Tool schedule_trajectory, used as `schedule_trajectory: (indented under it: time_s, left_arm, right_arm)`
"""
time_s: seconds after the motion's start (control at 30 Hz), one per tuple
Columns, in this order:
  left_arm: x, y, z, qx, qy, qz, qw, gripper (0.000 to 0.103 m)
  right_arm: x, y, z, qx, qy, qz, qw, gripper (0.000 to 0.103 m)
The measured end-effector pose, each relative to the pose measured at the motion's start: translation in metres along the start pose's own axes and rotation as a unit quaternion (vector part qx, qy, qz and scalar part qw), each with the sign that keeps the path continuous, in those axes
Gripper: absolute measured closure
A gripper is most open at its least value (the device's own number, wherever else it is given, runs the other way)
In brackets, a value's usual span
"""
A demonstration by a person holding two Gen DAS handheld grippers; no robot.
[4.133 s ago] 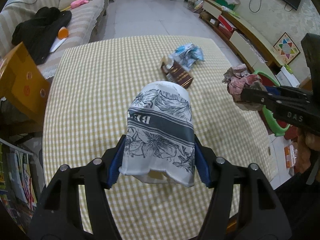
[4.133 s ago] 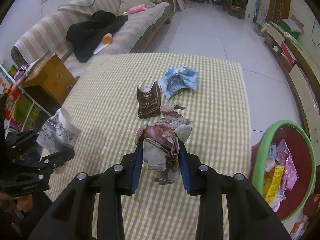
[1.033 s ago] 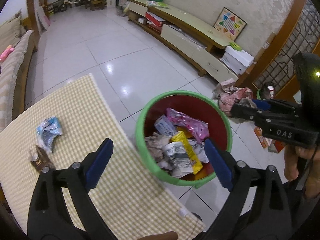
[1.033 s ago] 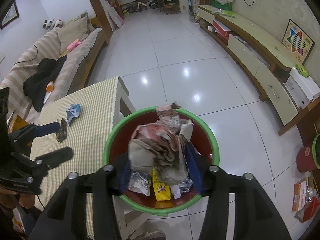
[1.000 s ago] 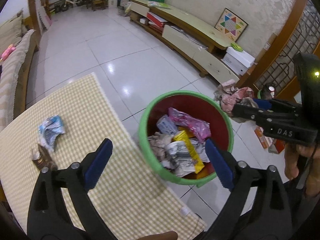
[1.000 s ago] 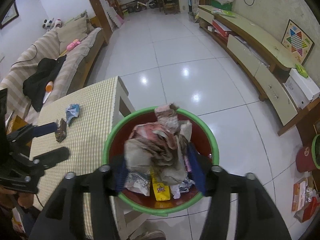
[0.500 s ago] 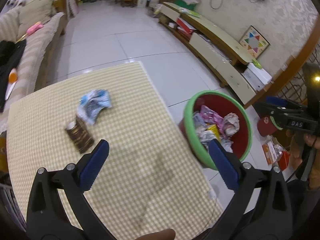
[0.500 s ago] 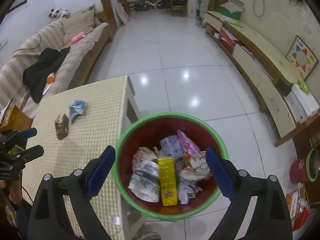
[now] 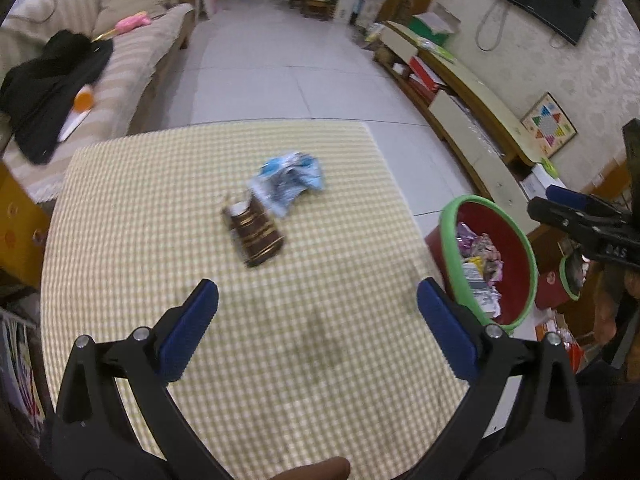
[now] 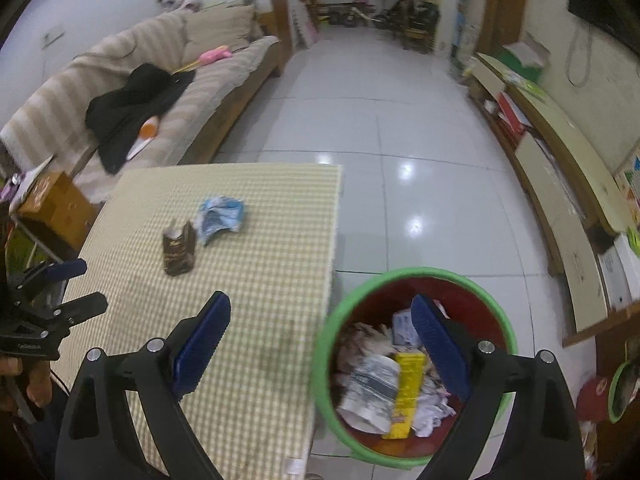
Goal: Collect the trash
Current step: 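Move both open grippers back over the table toward the cigarette box and wrapper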
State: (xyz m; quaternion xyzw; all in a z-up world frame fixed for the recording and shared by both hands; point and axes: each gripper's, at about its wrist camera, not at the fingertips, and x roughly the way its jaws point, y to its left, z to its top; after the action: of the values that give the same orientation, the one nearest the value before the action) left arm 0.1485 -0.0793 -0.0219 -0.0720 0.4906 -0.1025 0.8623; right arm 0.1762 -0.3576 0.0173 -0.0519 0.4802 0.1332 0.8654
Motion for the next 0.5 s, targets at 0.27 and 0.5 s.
schedule_trajectory:
  time_s: [0.27,0.5]
  left_arm:
    - [0.013,0.032,-0.008,-0.033,0.013,0.022,0.9991,0.005]
    - [0.051,0.041,0.001,-0.049,0.030,0.027,0.9980,0.006]
  right_arm:
    - [0.009,0.040,0.005,-0.043,0.004,0.012,0.999,0.014]
    - [0.019,0.048,0.004,-0.047,0.005,0.009,0.999,0.011]
